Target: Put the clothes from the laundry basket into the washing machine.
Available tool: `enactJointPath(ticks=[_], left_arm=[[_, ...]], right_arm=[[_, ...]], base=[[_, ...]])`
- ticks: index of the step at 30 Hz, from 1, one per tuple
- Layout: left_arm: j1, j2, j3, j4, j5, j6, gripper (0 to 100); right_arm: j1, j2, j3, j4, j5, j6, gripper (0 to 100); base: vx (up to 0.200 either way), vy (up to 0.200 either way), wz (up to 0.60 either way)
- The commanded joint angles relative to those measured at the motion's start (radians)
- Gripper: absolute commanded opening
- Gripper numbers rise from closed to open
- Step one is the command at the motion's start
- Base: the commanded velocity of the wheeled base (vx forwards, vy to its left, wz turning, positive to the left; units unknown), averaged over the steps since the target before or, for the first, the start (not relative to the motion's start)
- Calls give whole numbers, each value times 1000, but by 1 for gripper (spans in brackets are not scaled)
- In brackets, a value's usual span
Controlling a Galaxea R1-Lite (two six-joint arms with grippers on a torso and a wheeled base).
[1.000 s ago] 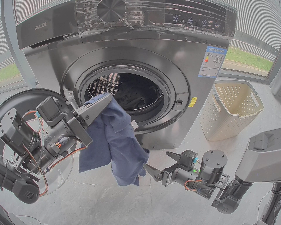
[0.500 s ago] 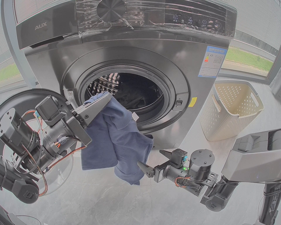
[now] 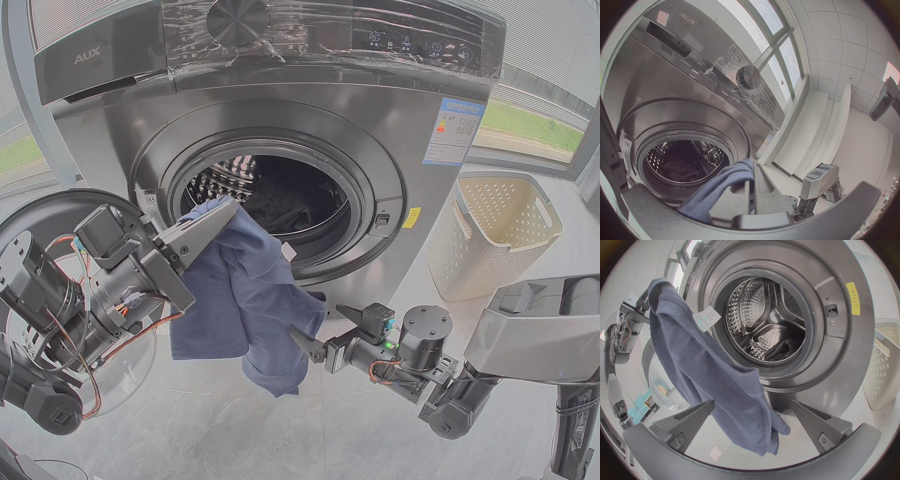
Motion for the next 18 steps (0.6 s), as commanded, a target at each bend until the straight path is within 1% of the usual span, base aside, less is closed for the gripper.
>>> enactJointPath(ticks=[1, 4, 5, 8, 12, 13, 18], left_arm=[[0, -2, -1, -2, -1, -1, 0], [0, -2, -3, -2, -1, -1, 0], [0, -4, -3, -2, -1, -1, 0], [0, -4, -4, -2, -1, -1, 0], [0, -4, -3, -2, -1, -1, 0], [0, -4, -3, -2, -1, -1, 0], [0, -2, 0, -2, -1, -1, 0]], right_arm=[[-12, 43, -55, -1, 21, -15, 100], [-15, 69, -90, -1, 47, -18, 100], [-15, 71, -92, -1, 47, -18, 100], [-11, 91, -119, -1, 67, -19, 100], [-3, 94, -141, -2, 70, -18, 100], [0, 91, -144, -4, 70, -18, 0], [2, 76, -144, -5, 81, -29, 0]], base=[[0, 0, 0], [0, 0, 0], [0, 0, 0], [0, 0, 0], [0, 0, 0], [0, 0, 0], [0, 0, 0]])
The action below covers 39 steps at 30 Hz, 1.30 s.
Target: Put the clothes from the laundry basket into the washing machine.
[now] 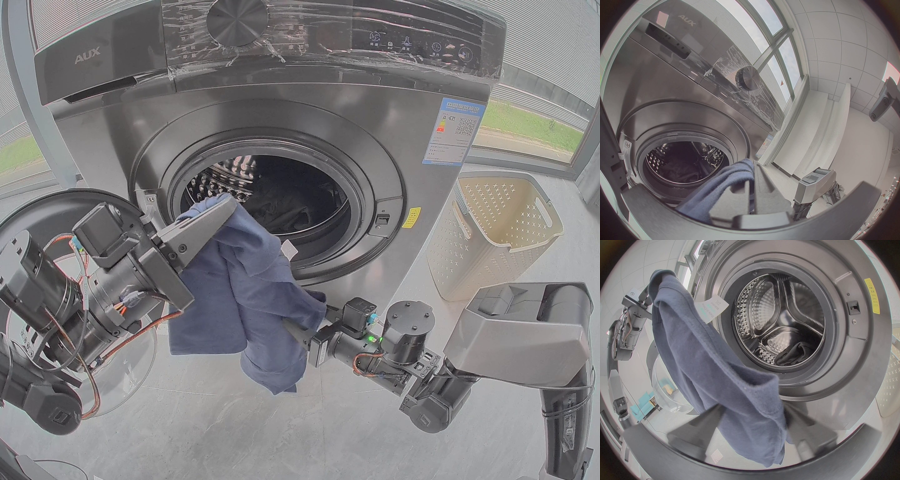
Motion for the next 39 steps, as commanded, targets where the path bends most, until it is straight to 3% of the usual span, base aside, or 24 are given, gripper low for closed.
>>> enactJointPath(ticks=[1, 7, 14, 15, 19, 27, 39], left_arm=[[0, 1, 1, 0, 0, -1, 0], [1, 3, 2, 0, 1, -1, 0], [6, 4, 7, 0, 3, -2, 0], [20, 9, 11, 0, 3, -2, 0], [27, 10, 19, 2, 0, -4, 0], [18, 12, 85, 2, 1, -2, 0], [1, 49, 196, 5, 3, -2, 0]], right_arm=[[4, -9, -1, -1, 2, -4, 0], [27, -69, 33, -1, -1, -10, 0], [42, -205, 168, 1, -22, -14, 0], [38, -278, 260, 1, -42, -11, 0], [16, -370, 333, 3, -70, 2, 0], [-56, -443, 299, 1, -78, 13, 0], [-63, -489, 230, 1, -78, 19, 0]], base=[[0, 0, 0], [0, 0, 0], [0, 0, 0], [0, 0, 0], [0, 0, 0], [0, 0, 0], [0, 0, 0]])
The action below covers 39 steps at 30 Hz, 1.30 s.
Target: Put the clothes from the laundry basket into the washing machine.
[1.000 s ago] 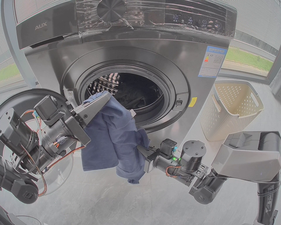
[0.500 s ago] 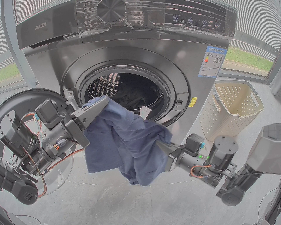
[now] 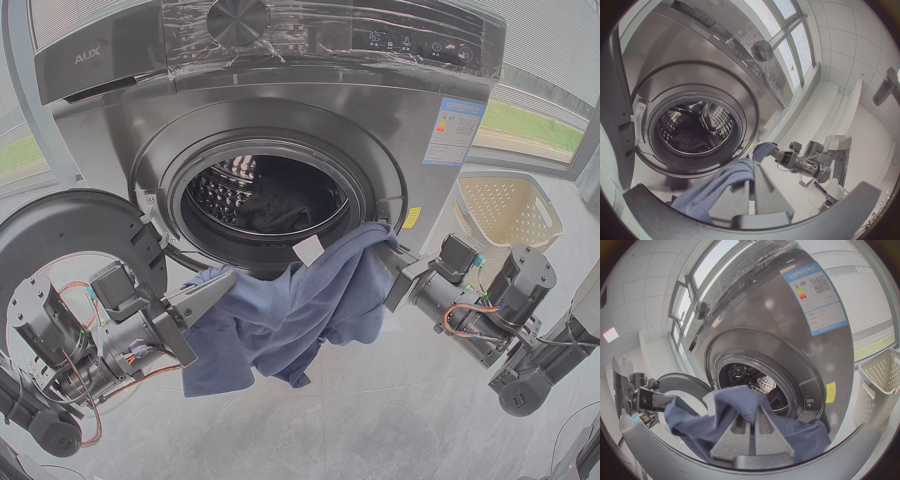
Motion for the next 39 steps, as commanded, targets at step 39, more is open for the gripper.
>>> enactJointPath(ticks=[39], left_arm=[[-12, 460, -43, -9, -4, 119, 100]], right_arm=[[47, -74, -33, -1, 12, -1, 0]], base=[[0, 0, 0]])
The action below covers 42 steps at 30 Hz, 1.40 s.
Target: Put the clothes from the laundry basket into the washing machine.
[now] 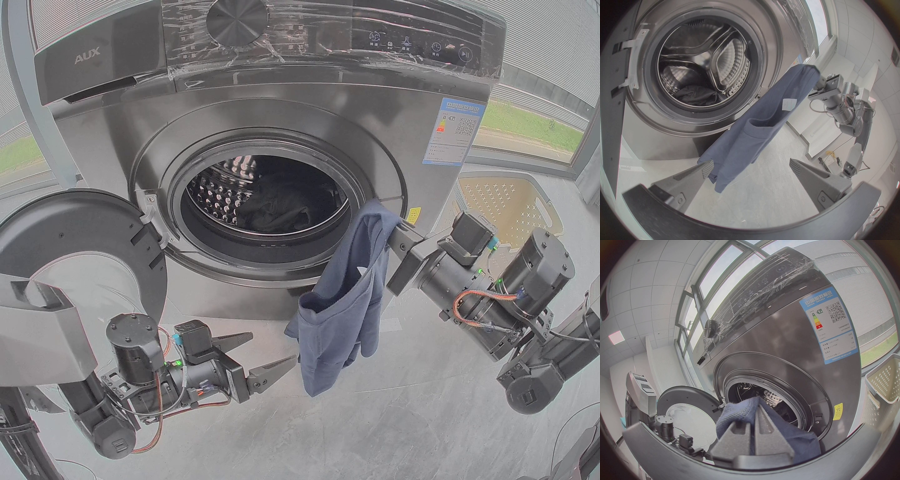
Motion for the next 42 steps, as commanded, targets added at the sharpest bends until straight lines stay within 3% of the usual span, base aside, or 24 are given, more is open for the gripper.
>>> enactJointPath(ticks=[1, 4, 15, 19, 35, 36, 42], left_arm=[[5, 91, -44, -1, -4, 25, 100], [5, 121, -81, -1, -6, 43, 100], [-5, 206, -204, -2, -12, 51, 100], [-4, 253, -268, -2, -13, 86, 100], [-53, 307, -360, -2, -21, 92, 100], [-55, 308, -360, -2, -21, 92, 0], [-47, 299, -359, -2, -13, 92, 0]], right_arm=[[20, -11, 8, 0, 0, 2, 0], [30, -11, 6, 0, 0, 2, 0], [50, -8, 6, 0, 0, 4, 0], [53, -5, 8, 0, -1, 4, 0], [63, 3, 8, 0, -3, 4, 0], [63, 3, 8, 0, -4, 4, 0], [60, 3, 9, 0, -7, 5, 0]], base=[[0, 0, 0], [0, 0, 0], [0, 0, 0], [0, 0, 0], [0, 0, 0], [0, 0, 0], [0, 0, 0]])
